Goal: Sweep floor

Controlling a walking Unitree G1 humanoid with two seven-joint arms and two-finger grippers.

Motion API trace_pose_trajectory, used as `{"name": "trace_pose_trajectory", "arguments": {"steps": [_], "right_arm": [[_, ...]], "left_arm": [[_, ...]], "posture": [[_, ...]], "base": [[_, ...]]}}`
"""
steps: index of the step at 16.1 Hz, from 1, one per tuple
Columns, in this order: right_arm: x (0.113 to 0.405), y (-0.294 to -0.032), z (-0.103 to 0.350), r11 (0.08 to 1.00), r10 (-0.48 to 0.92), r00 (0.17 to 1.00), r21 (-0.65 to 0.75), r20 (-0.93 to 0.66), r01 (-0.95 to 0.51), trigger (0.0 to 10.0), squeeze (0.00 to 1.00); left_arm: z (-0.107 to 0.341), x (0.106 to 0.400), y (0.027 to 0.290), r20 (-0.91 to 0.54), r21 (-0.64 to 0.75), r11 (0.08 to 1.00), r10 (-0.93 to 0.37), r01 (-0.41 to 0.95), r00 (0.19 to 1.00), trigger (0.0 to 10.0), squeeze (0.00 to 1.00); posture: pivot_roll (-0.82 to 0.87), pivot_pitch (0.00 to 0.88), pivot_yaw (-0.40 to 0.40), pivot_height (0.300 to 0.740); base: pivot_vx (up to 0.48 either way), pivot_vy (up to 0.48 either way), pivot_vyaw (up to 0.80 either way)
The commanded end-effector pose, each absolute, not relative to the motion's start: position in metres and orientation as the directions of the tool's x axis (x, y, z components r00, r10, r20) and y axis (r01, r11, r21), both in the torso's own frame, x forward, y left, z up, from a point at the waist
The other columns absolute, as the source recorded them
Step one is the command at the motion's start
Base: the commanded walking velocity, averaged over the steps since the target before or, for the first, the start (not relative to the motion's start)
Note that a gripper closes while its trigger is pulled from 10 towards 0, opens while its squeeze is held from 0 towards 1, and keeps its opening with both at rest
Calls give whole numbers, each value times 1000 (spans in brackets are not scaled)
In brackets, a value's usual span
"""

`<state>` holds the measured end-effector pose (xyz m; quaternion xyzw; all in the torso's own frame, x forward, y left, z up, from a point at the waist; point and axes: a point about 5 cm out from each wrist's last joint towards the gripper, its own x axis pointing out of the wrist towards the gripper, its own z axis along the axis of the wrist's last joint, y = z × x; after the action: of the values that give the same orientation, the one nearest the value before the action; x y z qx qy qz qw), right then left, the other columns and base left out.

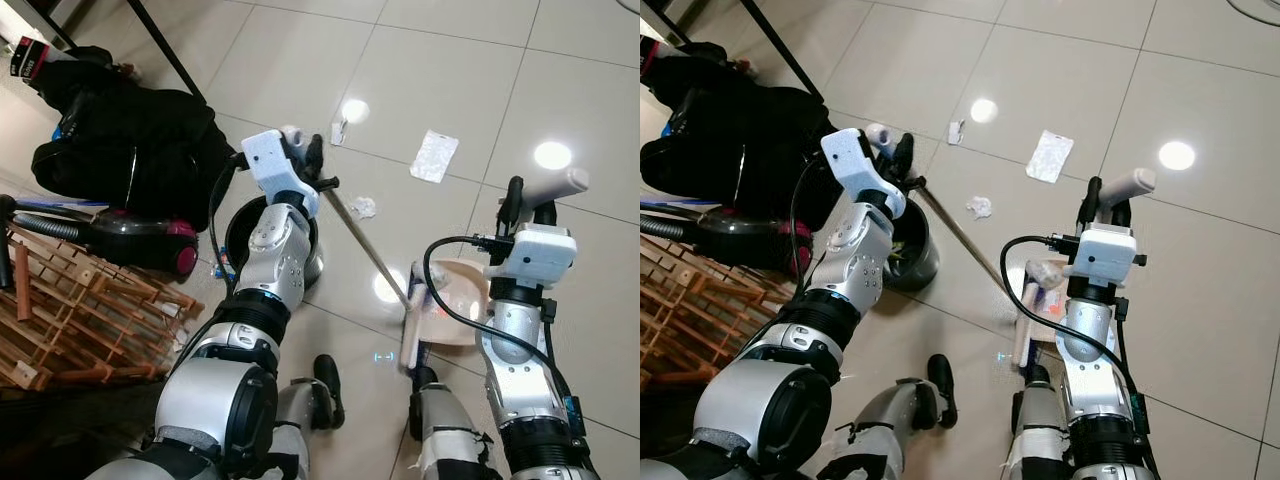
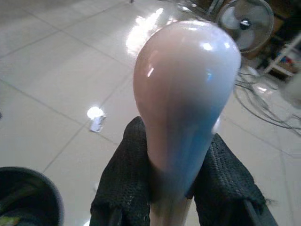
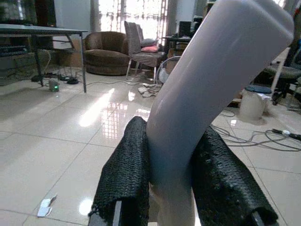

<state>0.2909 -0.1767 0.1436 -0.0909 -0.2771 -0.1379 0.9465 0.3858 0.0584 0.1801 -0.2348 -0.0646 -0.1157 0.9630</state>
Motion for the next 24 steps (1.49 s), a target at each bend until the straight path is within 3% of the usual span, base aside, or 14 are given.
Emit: {"name": "trace_pose_trajectory", "arguments": {"steps": [1, 6, 7, 11, 17, 24], "right_arm": [[288, -161, 131, 968, -188, 849, -53, 494, 245, 10000, 0], [280, -163, 122, 973, -170, 869, -63, 465, 224, 10000, 0], [278, -166, 120, 972, -178, 869, -57, 462, 229, 10000, 0], [274, -174, 117, 968, -199, 870, -48, 451, 246, 10000, 0], [271, -185, 116, 964, -219, 868, -37, 446, 263, 10000, 0], [269, -195, 118, 960, -239, 862, -25, 448, 279, 10000, 0]], "left_arm": [[193, 367, -7, 242, -526, 744, -334, 412, 911, 10000, 0], [207, 372, 18, 338, -281, 783, -461, 555, 821, 10000, 0], [212, 372, 37, 357, -178, 777, -521, 604, 775, 10000, 0], [214, 361, 74, 316, -36, 714, -656, 700, 685, 10000, 0], [227, 342, 104, 247, 37, 603, -778, 797, 577, 10000, 0], [255, 340, 130, 259, 7, 564, -799, 826, 543, 10000, 0]], "posture": [[-8, 353, 196, 740], [-5, 300, 169, 740], [-1, 282, 164, 740], [14, 254, 154, 740], [23, 214, 158, 740], [35, 205, 166, 740]], "base": [[0, 0, 0], [0, 0, 0], [0, 0, 0], [0, 0, 0], [0, 0, 0], [0, 0, 0]]}}
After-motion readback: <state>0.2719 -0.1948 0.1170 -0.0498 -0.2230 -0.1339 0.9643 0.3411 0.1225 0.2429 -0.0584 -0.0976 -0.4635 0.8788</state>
